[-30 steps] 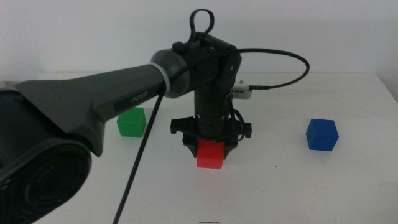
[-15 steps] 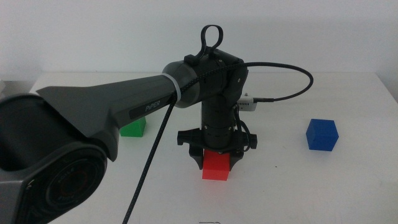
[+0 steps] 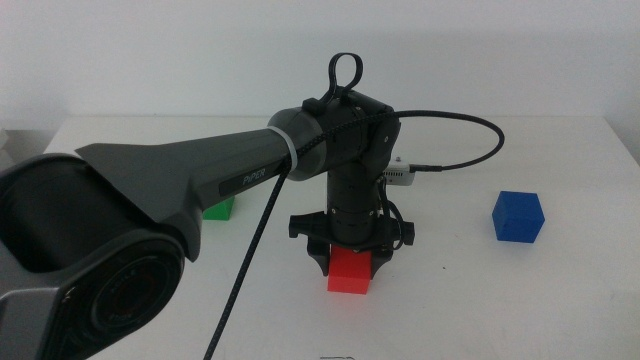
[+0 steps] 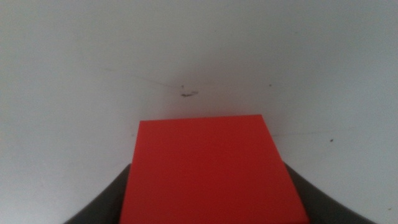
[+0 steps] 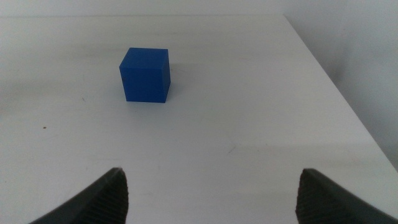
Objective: Stack red cubes first, then green, then blue cubes in a specific spot.
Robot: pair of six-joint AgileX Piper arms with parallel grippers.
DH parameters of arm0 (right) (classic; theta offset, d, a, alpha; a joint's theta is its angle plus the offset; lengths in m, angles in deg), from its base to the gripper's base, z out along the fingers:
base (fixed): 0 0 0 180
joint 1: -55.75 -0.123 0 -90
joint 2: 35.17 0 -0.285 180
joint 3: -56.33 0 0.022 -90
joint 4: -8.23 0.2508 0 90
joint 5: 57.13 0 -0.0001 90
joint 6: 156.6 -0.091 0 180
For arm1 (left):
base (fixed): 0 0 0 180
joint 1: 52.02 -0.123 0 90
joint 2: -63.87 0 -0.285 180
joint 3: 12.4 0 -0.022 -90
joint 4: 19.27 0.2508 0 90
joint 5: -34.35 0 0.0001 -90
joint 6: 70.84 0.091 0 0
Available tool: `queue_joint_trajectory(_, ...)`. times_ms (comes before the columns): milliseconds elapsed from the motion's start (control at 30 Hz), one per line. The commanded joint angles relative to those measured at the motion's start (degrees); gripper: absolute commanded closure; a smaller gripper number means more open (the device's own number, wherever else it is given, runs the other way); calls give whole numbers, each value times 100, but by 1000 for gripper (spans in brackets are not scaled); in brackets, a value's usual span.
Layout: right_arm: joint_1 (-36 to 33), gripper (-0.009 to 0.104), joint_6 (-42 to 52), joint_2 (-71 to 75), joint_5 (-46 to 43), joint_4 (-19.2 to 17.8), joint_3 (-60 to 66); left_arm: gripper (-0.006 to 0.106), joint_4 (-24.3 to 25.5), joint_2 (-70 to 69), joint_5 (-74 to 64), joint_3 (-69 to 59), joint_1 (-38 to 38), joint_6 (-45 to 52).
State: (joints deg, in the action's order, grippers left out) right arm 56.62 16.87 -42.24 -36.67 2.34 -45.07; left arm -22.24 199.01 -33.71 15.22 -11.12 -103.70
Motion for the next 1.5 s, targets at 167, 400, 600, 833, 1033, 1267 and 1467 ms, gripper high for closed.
queue_joint_trajectory(167, -11, 24, 45, 86, -360, -91, -41, 91, -68, -368, 173, 165, 43, -6)
queue_joint_trajectory(400, -11, 24, 45, 86, -360, -91, -41, 90, -218, -368, 133, 165, 43, -11)
queue_joint_trajectory(600, -11, 24, 45, 86, -360, -91, -41, 90, -312, -368, 129, 165, 37, -11)
queue_joint_trajectory(833, -11, 24, 45, 86, -360, -91, -41, 80, -283, -368, 27, 165, 37, -33)
queue_joint_trajectory(1033, -11, 24, 45, 86, -360, -91, -41, 32, -207, -368, 28, 165, 37, -33)
queue_joint_trajectory(1267, -11, 24, 45, 86, -360, -91, -41, 7, -212, -368, 34, 165, 37, -6)
queue_joint_trajectory(1467, -11, 24, 45, 86, -360, -91, -41, 7, -259, -746, -237, 297, -34, 6)
